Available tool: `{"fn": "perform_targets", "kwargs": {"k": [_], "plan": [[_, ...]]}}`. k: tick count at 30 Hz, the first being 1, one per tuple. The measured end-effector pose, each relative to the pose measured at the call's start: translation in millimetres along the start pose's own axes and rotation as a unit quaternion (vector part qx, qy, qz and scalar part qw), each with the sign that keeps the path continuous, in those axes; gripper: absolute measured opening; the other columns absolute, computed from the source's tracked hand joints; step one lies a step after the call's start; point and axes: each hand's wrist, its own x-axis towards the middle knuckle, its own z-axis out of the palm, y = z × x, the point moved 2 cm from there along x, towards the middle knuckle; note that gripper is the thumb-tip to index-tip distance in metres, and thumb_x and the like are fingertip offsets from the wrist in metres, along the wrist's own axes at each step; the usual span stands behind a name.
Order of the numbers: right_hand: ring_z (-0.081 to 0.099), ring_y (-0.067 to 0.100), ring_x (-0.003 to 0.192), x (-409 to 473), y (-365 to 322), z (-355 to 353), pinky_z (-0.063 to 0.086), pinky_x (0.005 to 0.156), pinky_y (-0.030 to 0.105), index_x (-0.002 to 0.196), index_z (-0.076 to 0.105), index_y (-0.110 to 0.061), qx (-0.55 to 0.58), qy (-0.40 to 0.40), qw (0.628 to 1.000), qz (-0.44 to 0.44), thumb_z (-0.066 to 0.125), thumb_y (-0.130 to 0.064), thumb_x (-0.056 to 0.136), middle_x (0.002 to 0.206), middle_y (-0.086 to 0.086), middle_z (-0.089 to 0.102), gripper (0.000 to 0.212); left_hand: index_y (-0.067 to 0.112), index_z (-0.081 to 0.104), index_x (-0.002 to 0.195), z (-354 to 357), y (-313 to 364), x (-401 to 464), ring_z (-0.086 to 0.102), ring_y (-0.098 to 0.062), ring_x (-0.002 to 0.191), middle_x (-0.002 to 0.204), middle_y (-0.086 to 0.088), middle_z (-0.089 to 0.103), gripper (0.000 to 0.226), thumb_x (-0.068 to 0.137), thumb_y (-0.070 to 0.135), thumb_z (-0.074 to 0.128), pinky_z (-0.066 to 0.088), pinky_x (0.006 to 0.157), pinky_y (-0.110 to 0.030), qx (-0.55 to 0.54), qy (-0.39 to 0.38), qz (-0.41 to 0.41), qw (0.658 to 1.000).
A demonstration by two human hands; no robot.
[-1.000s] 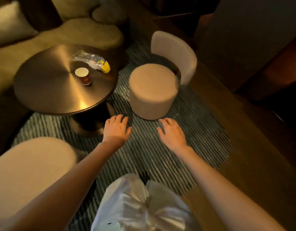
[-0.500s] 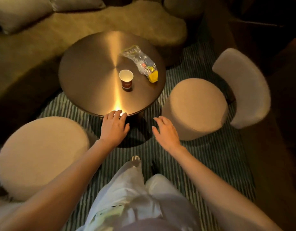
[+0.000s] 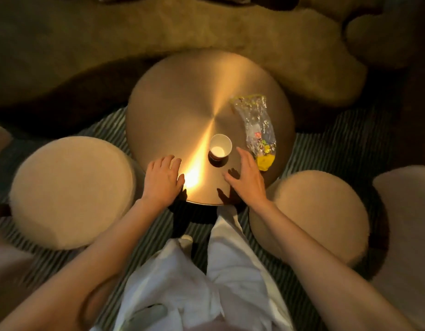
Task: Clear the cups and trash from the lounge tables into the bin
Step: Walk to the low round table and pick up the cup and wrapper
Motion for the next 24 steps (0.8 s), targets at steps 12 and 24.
{"fn": "perform_targets", "kwargs": {"k": [12, 24], "plan": [[0.029, 0.021, 0.141, 106, 51, 32, 0.025, 0.113, 0.032, 0.149, 0.025, -0.015, 0.049, -0.129, 0.990, 0.006, 0.084, -0.036, 0.066, 0.152, 0.005, 0.033, 0.103, 0.008, 0.052, 0.128, 15, 46, 44, 0.047, -0.033, 0.123, 0.131, -0.015, 0.053, 0.041, 0.092, 0.027, 0.054, 0.036, 0.103, -0.045, -0.024, -0.032, -0.122, 0.992], [0.050, 0.020, 0.121, 123, 40, 64, 0.046, 0.100, 0.039, 0.135, 0.042, -0.017, 0.121, -0.089, 0.988, -0.046, 0.082, -0.042, 0.064, 0.131, 0.001, 0.052, 0.085, 0.015, 0.045, 0.135, 12, 40, 43, 0.039, -0.026, 0.130, 0.139, -0.009, 0.045, 0.045, 0.094, 0.032, 0.049, 0.029, 0.109, -0.041, -0.019, -0.045, -0.146, 0.988]]}}
